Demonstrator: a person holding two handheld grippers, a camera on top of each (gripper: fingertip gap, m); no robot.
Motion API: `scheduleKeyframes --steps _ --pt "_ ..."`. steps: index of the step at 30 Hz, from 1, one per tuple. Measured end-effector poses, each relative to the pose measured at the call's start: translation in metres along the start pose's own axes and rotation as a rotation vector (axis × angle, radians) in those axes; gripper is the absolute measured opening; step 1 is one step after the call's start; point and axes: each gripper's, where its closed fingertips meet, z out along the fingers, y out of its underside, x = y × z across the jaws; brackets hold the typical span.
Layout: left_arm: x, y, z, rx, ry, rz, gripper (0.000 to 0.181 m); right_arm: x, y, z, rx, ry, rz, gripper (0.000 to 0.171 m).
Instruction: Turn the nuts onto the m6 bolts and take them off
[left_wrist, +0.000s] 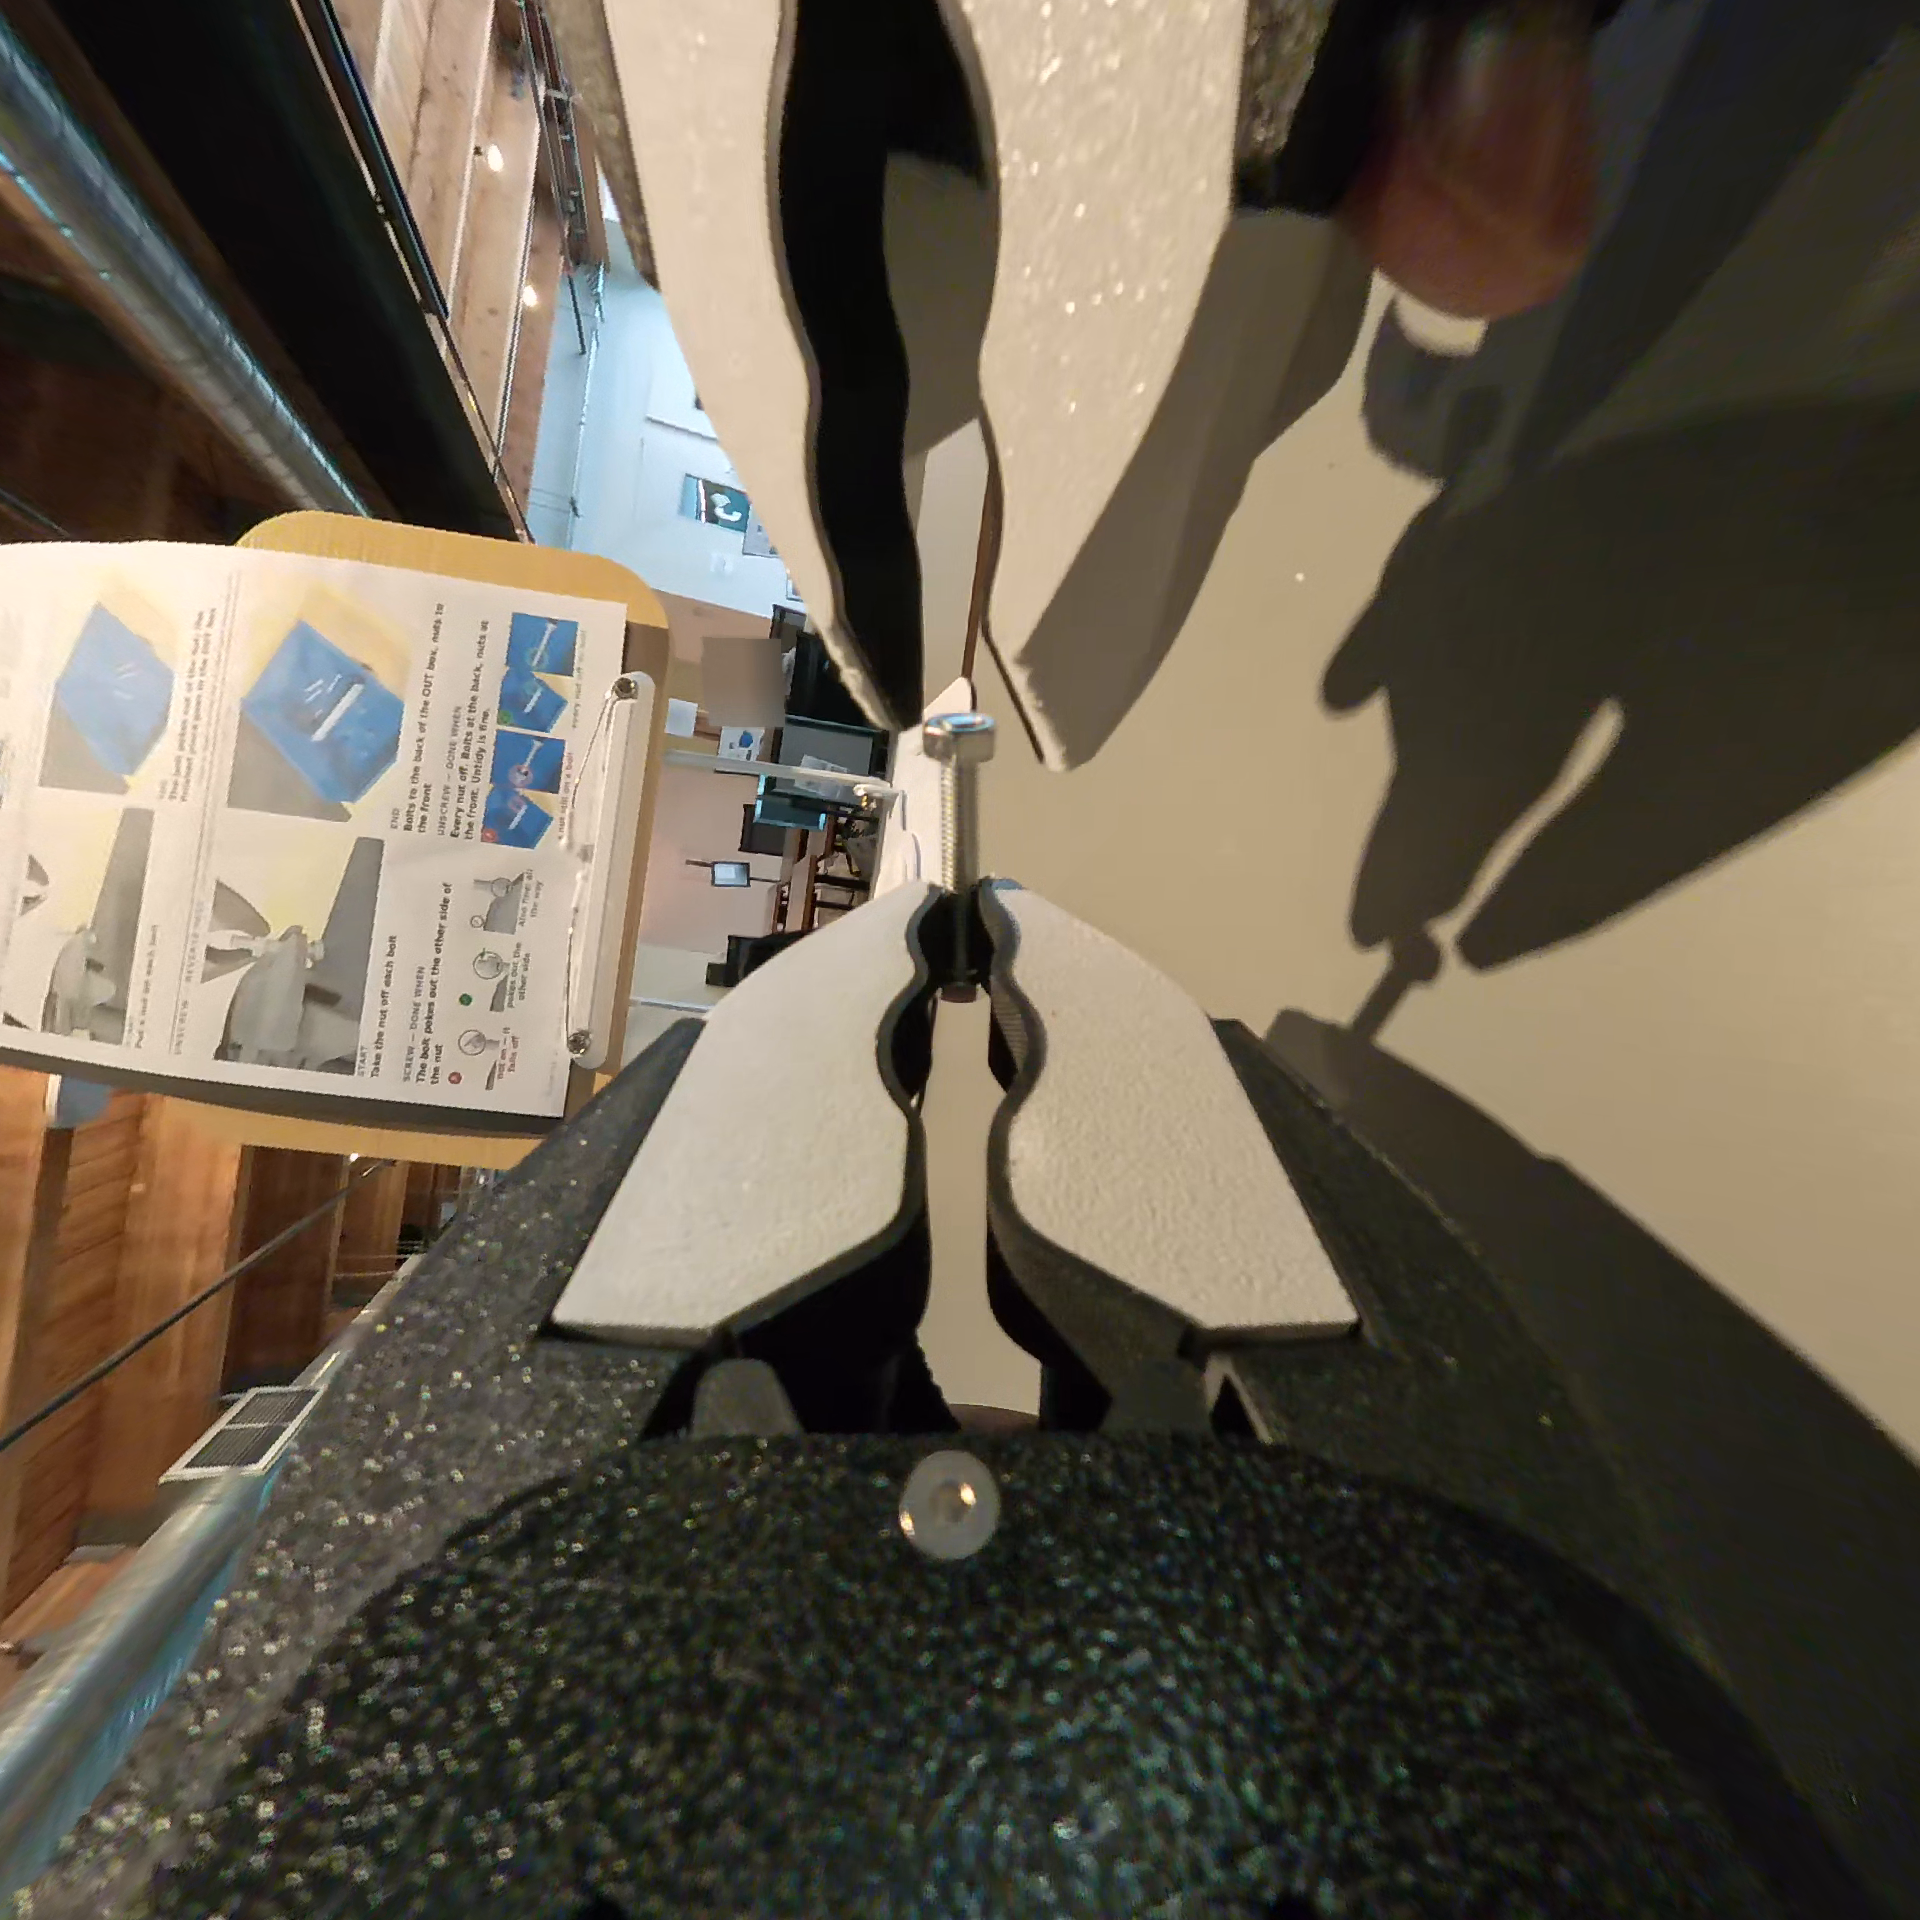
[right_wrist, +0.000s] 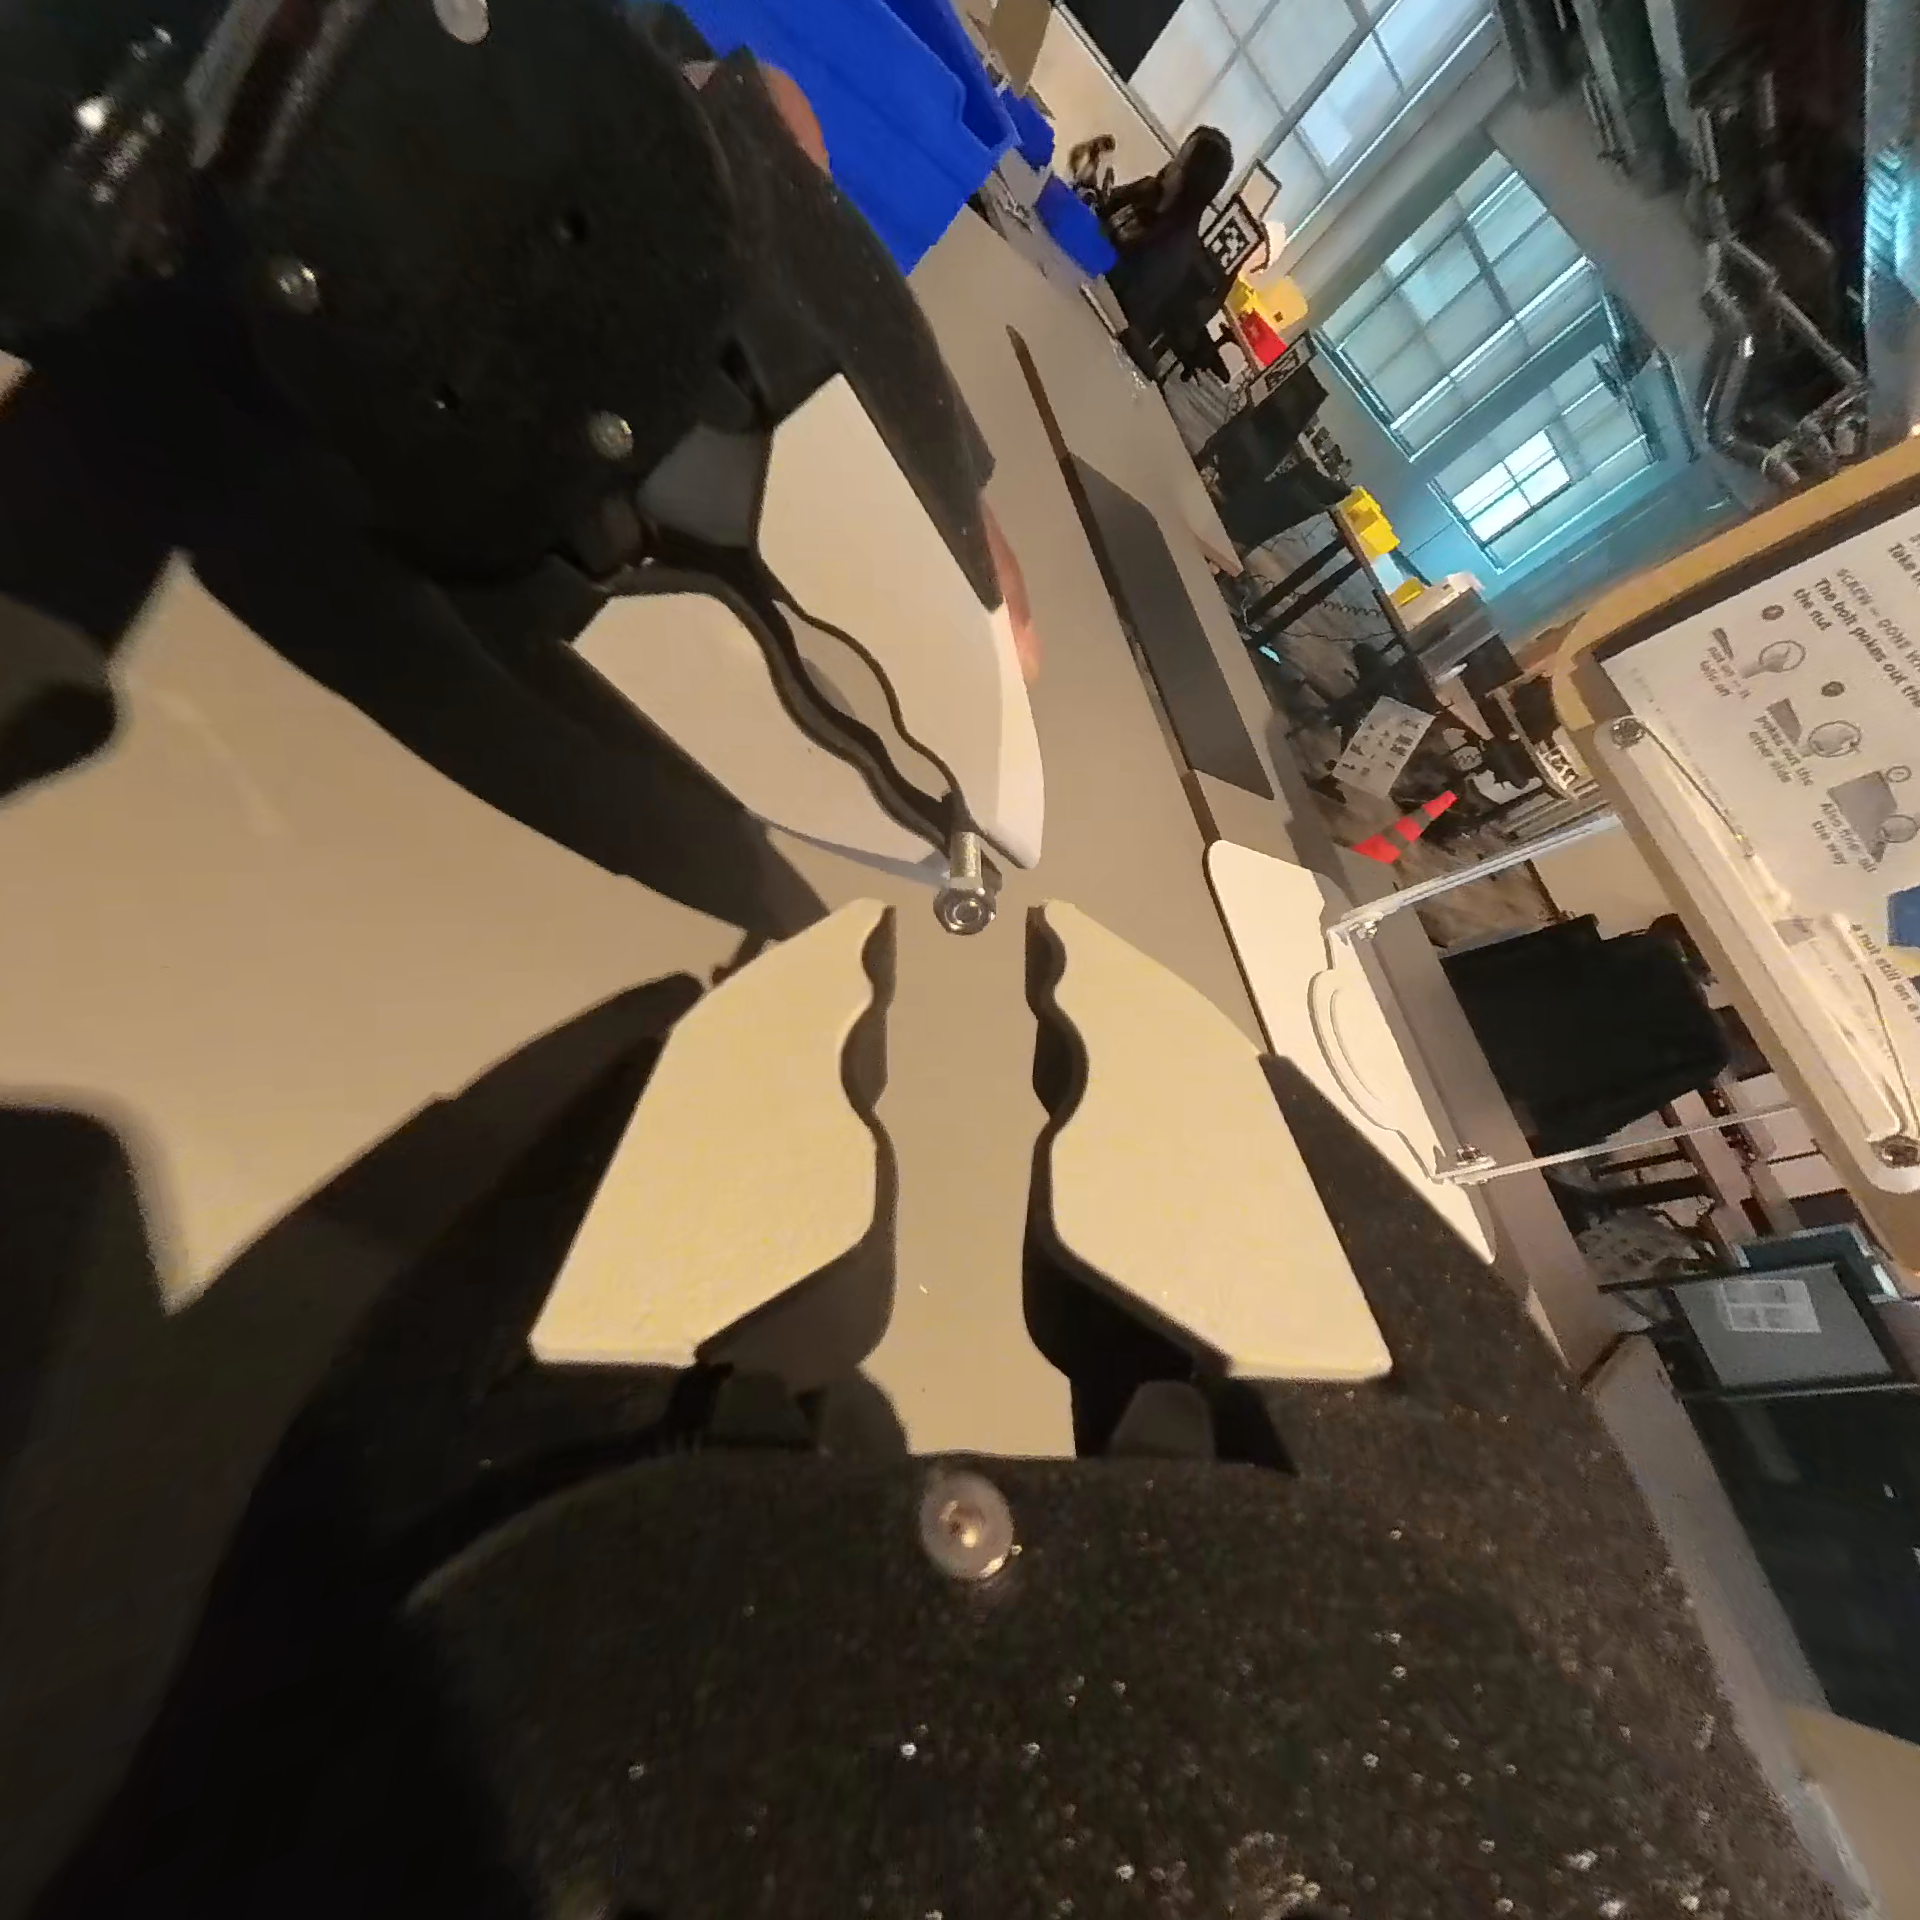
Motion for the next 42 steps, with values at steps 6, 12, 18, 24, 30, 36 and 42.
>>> scheduleKeyframes --steps 6,12,18,24,30,36,42 --pt "0.001 -0.004 0.0 0.01 0.001 0.011 0.005 -0.001 0.001 0.003 -0.018 -0.009 0.054 0.012" --pt "-0.006 0.007 0.001 -0.066 -0.049 0.064 0.005 0.001 0.0 0.013 0.0 -0.097 0.727 0.012" --pt "-0.007 0.004 0.001 -0.056 -0.046 0.024 0.006 0.004 -0.004 0.007 0.164 -0.224 0.962 0.012" --pt "-0.007 0.009 0.0 -0.052 -0.024 -0.022 0.006 0.014 0.0 -0.001 0.078 -0.043 0.421 0.028" --pt "0.003 0.003 0.001 -0.025 0.03 0.005 0.005 0.003 0.006 0.001 -0.027 0.015 0.063 0.026" --pt "0.007 -0.001 0.001 -0.018 0.043 0.03 0.005 -0.004 0.006 0.003 -0.035 -0.029 0.065 0.011" --pt "-0.003 0.008 0.003 -0.092 -0.025 0.087 0.005 0.001 0.004 0.011 -0.027 -0.096 0.671 0.011"
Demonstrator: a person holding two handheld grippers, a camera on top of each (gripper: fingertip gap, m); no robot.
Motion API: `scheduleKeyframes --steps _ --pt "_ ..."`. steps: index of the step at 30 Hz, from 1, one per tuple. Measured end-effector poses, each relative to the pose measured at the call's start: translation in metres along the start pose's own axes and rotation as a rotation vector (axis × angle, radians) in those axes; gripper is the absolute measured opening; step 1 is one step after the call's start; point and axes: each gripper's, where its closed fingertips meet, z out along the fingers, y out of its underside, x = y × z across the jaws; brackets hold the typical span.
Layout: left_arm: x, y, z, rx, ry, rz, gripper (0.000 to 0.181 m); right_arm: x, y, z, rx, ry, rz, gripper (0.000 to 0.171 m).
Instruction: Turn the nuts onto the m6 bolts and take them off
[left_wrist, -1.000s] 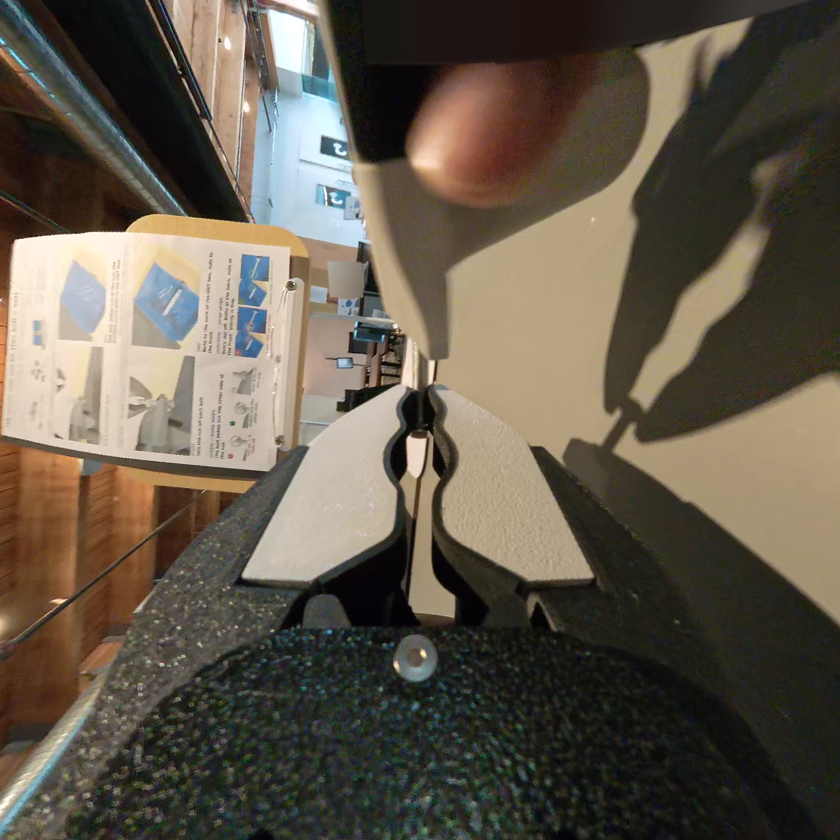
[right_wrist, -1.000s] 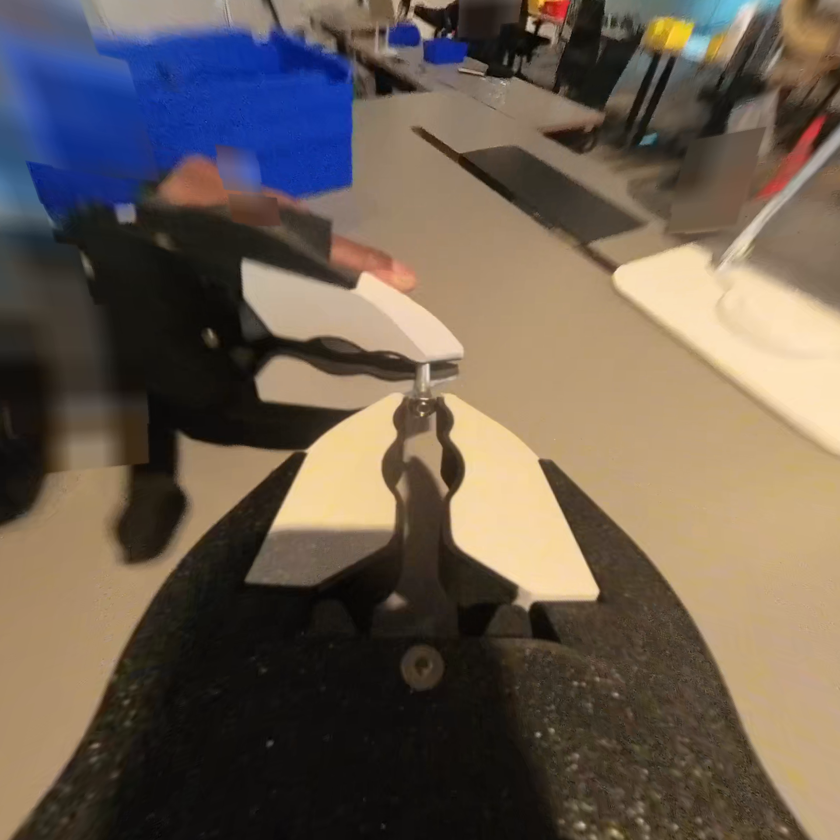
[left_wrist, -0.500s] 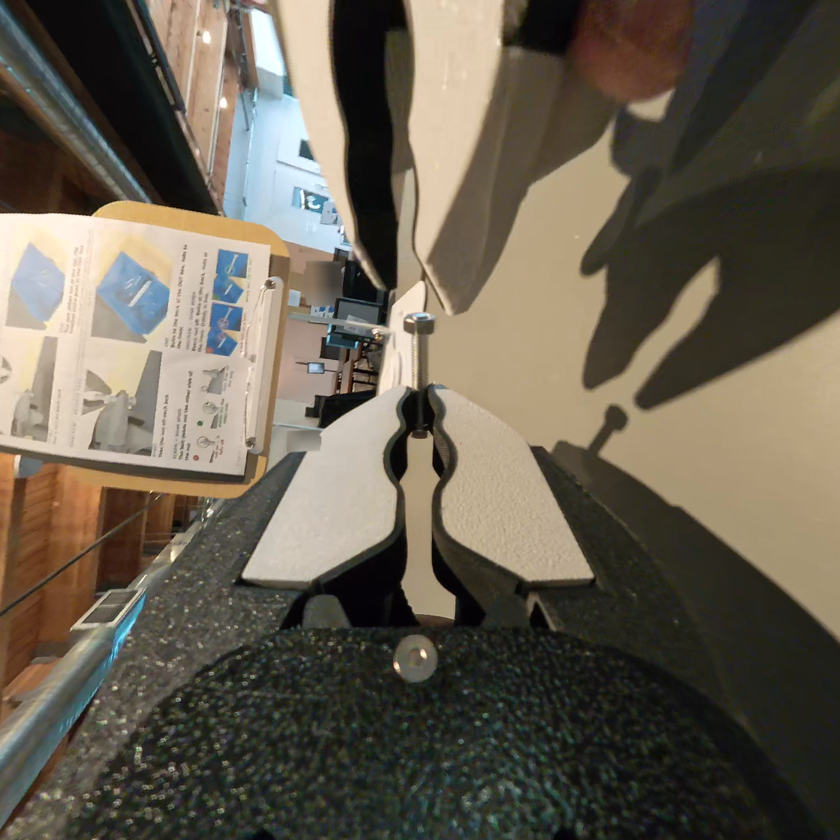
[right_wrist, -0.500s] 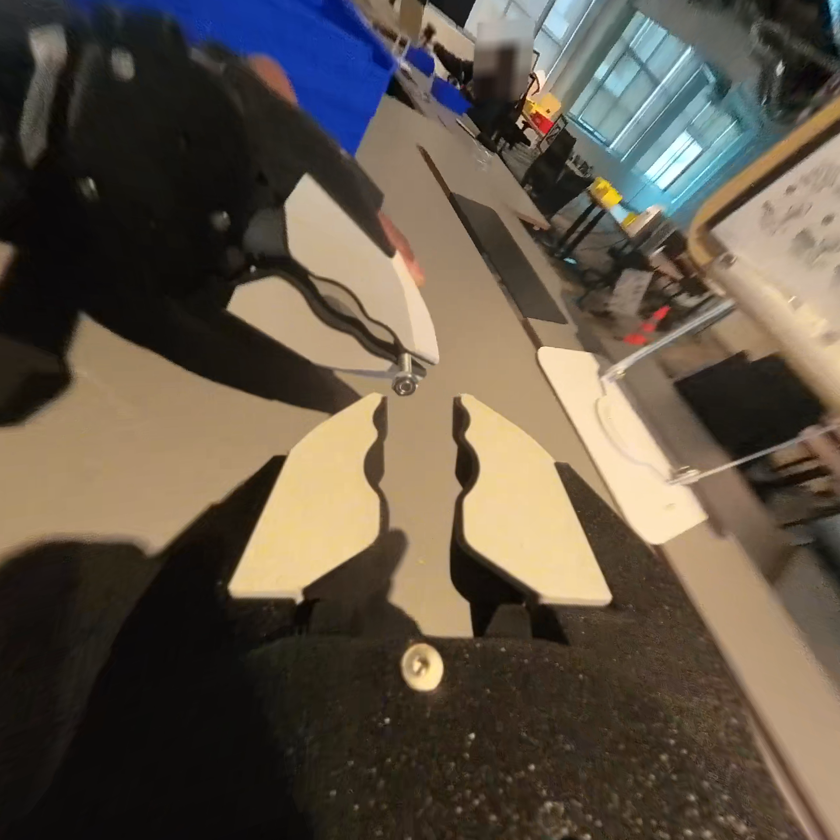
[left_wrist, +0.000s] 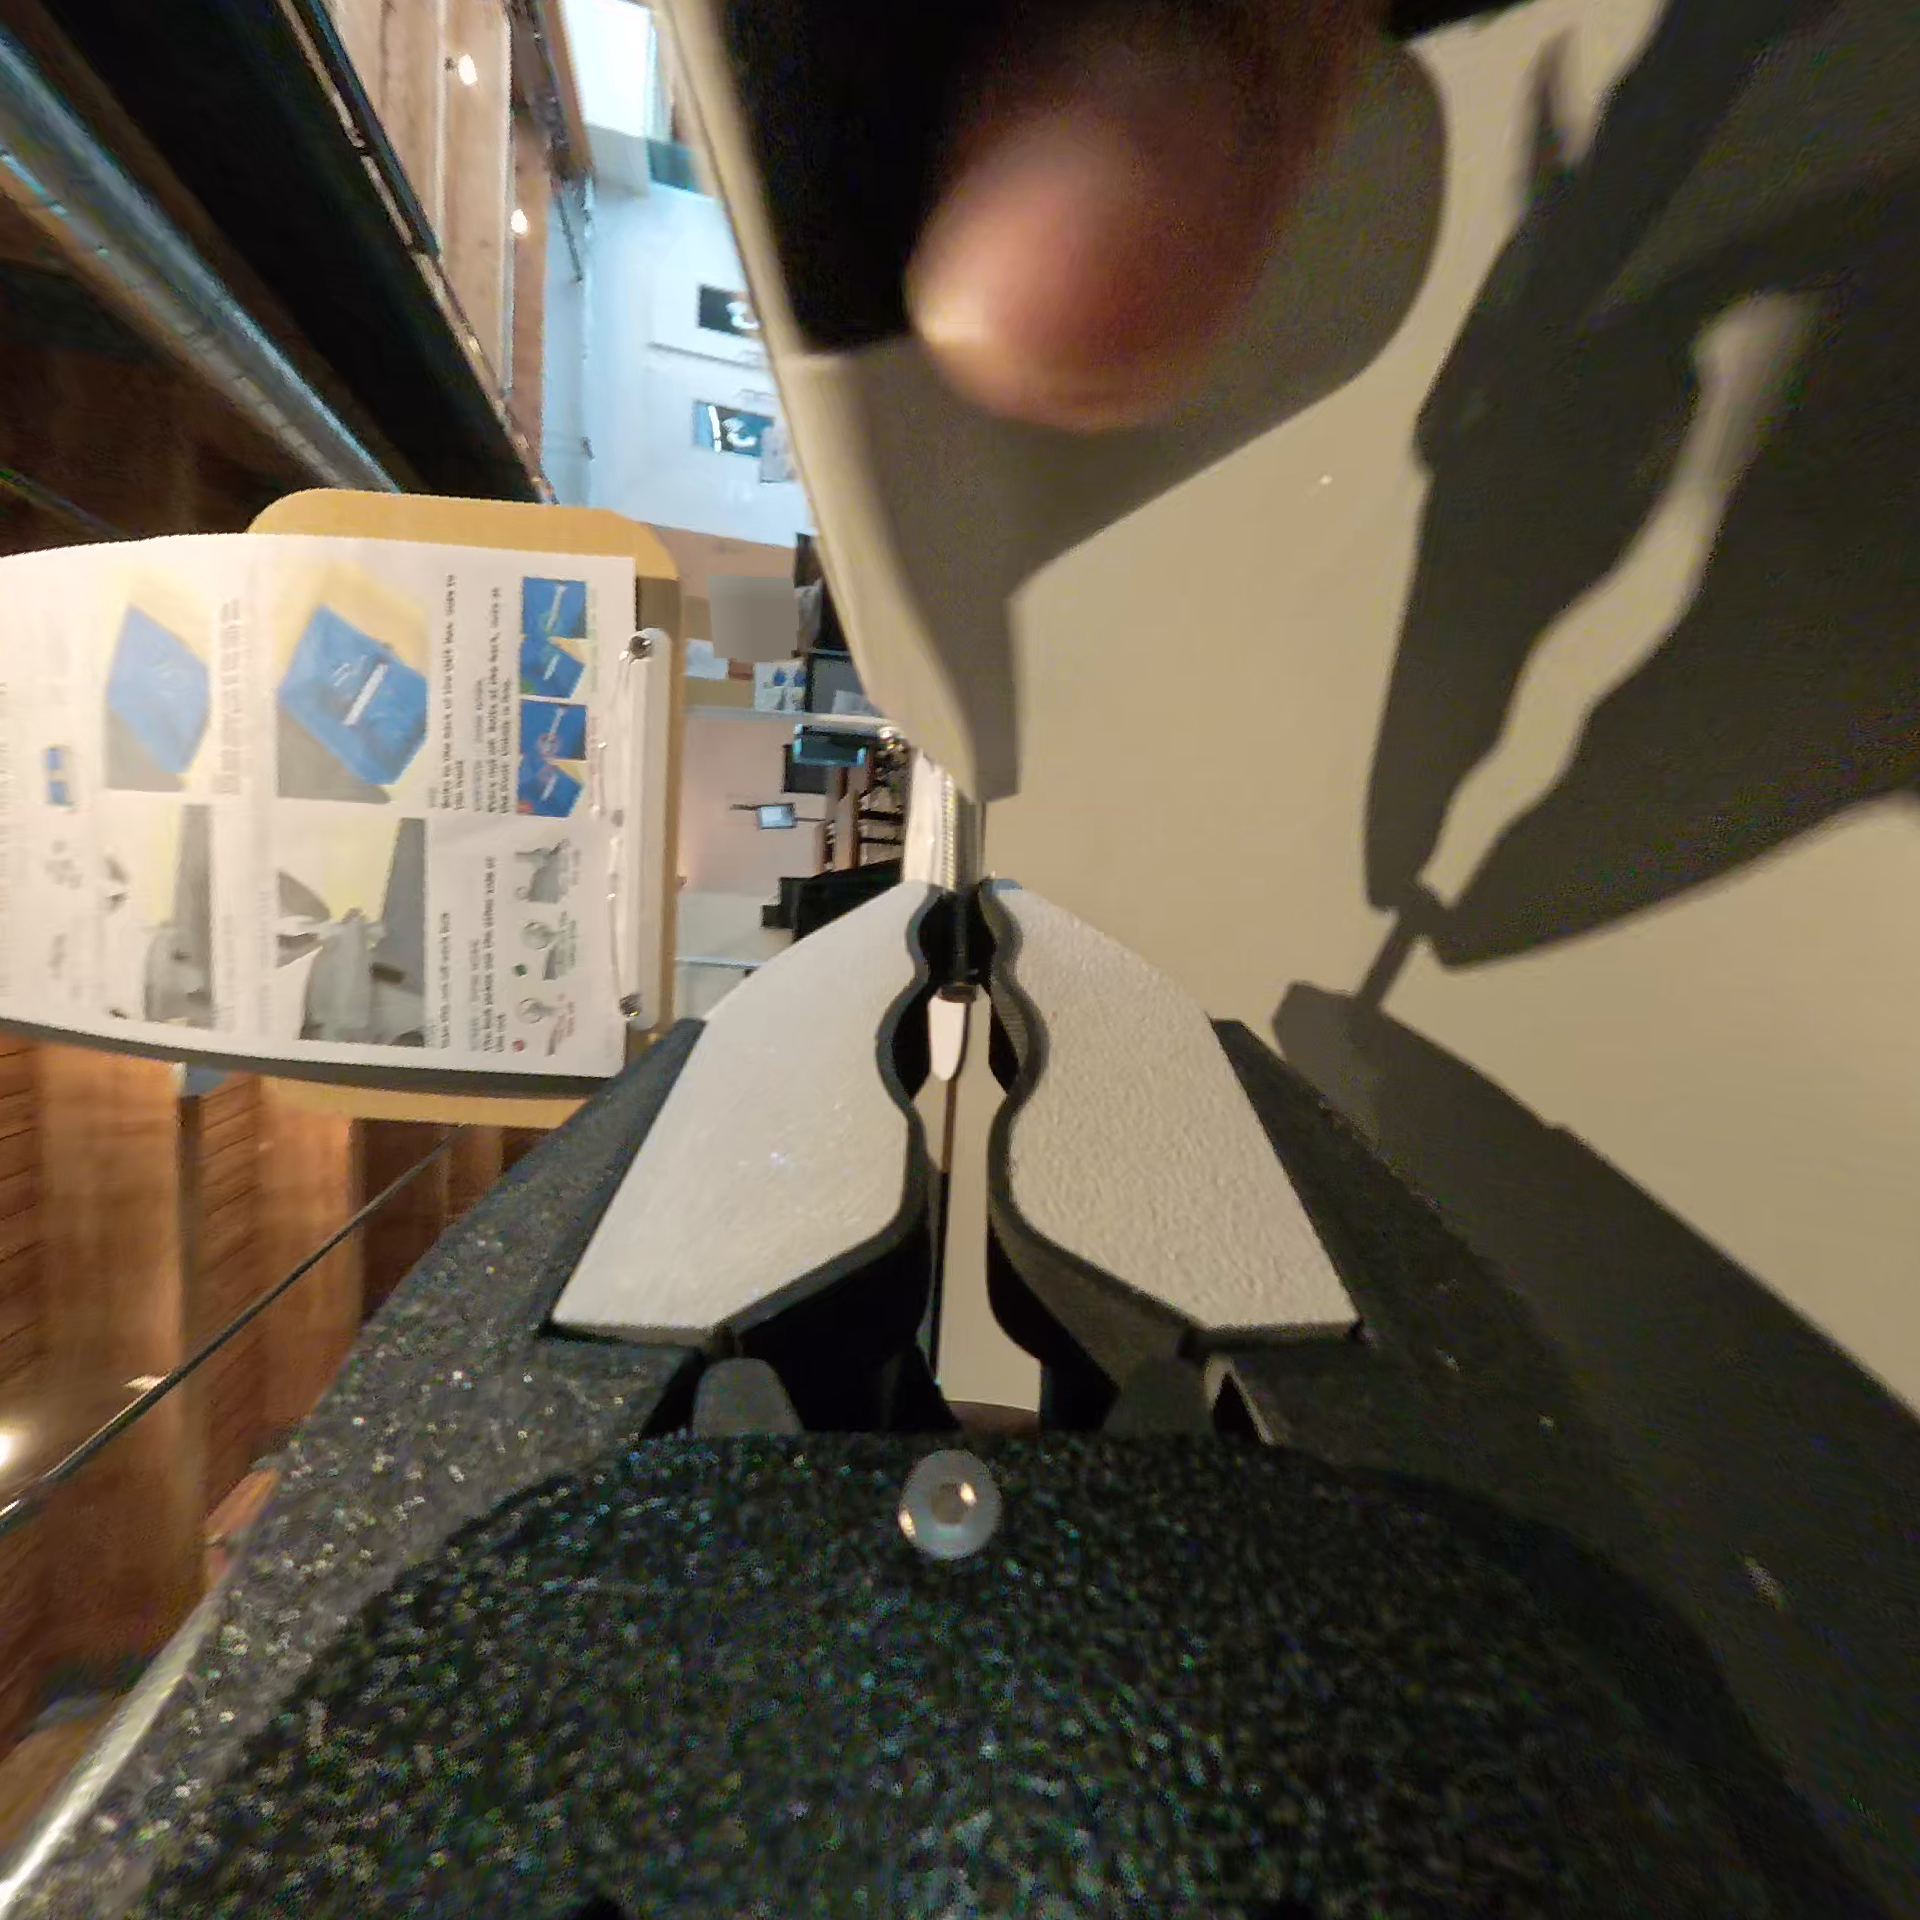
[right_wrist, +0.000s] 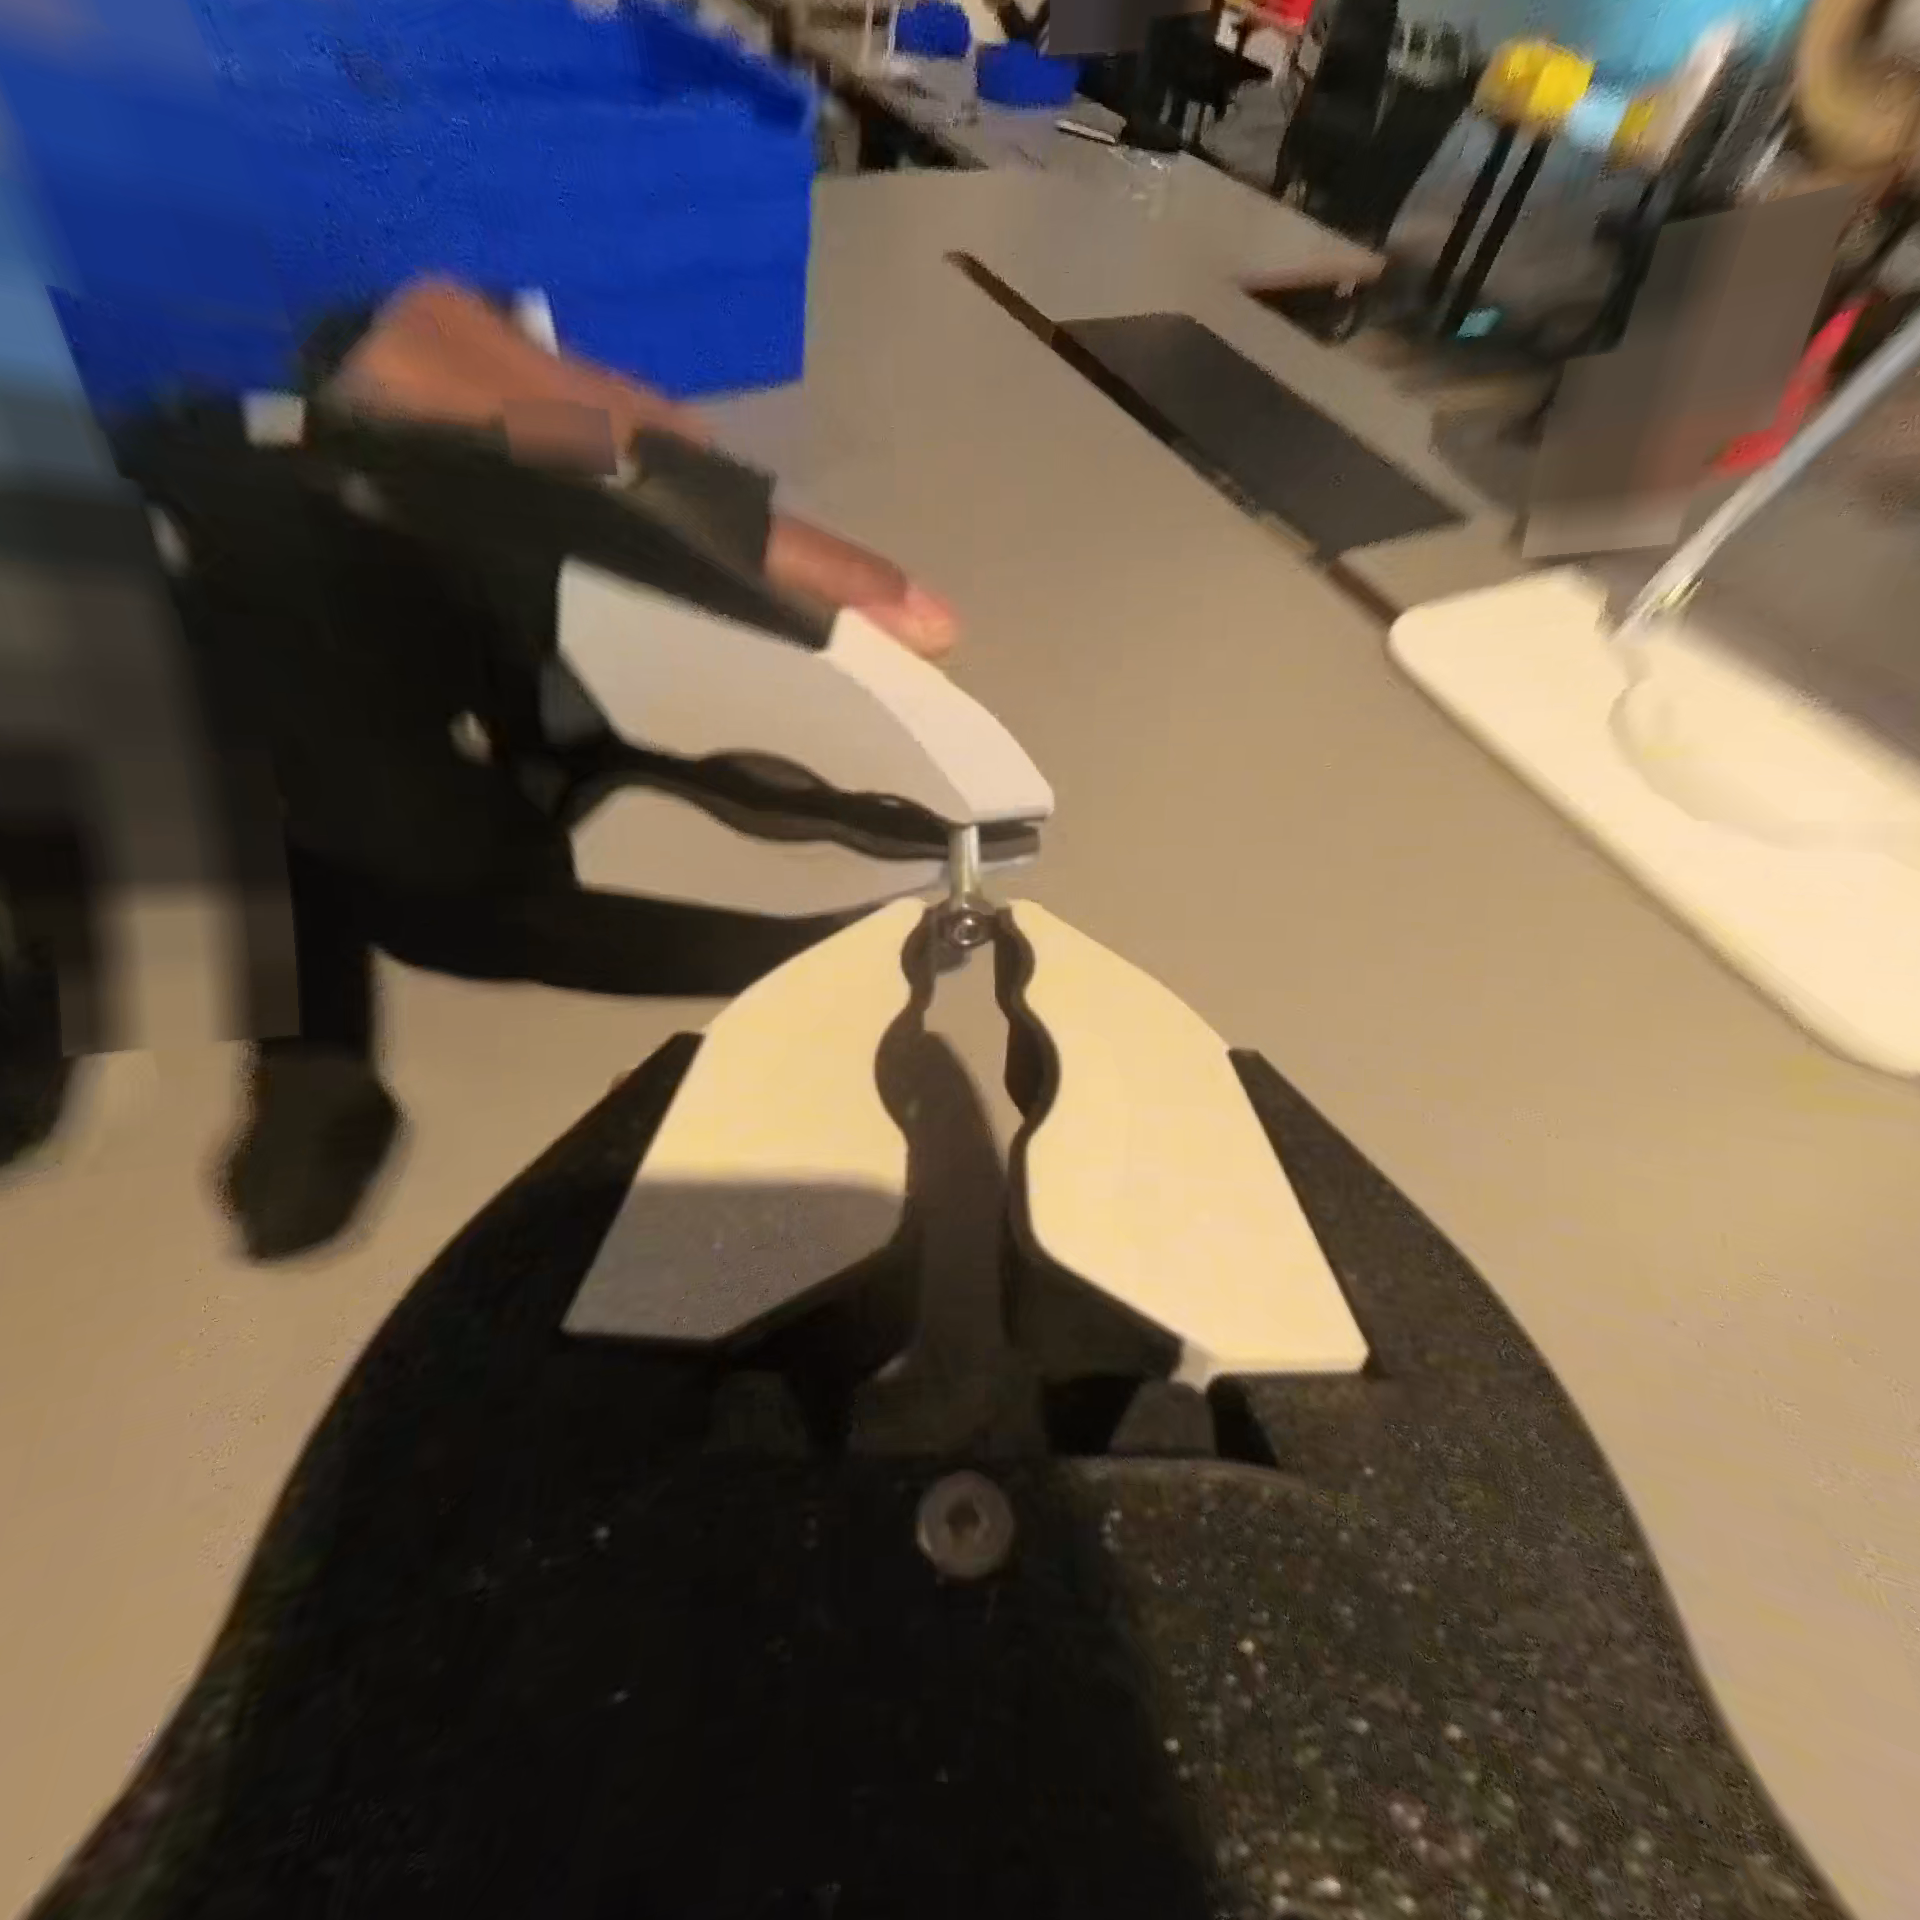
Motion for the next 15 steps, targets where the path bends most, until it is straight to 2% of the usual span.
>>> scheduleKeyframes --steps 3,4,6,10,15 --pt "-0.003 -0.002 -0.001 0.009 -0.012 -0.029 0.006 -0.001 -0.006 -0.003 0.12 -0.173 0.391 0.01" --pt "-0.004 -0.002 -0.001 0.009 -0.016 -0.041 0.006 -0.001 -0.008 -0.004 0.157 -0.225 0.446 0.011" --pt "-0.005 -0.002 0.0 0.009 -0.013 -0.073 0.006 0.0 -0.013 -0.007 0.208 -0.268 0.424 0.014" --pt "-0.003 0.003 0.001 0.0 0.012 -0.132 0.005 0.011 -0.012 -0.01 0.207 -0.072 0.016 0.032" --pt "0.003 0.004 0.001 -0.001 0.052 -0.129 0.006 0.003 -0.005 -0.004 0.105 0.083 -0.481 0.03"
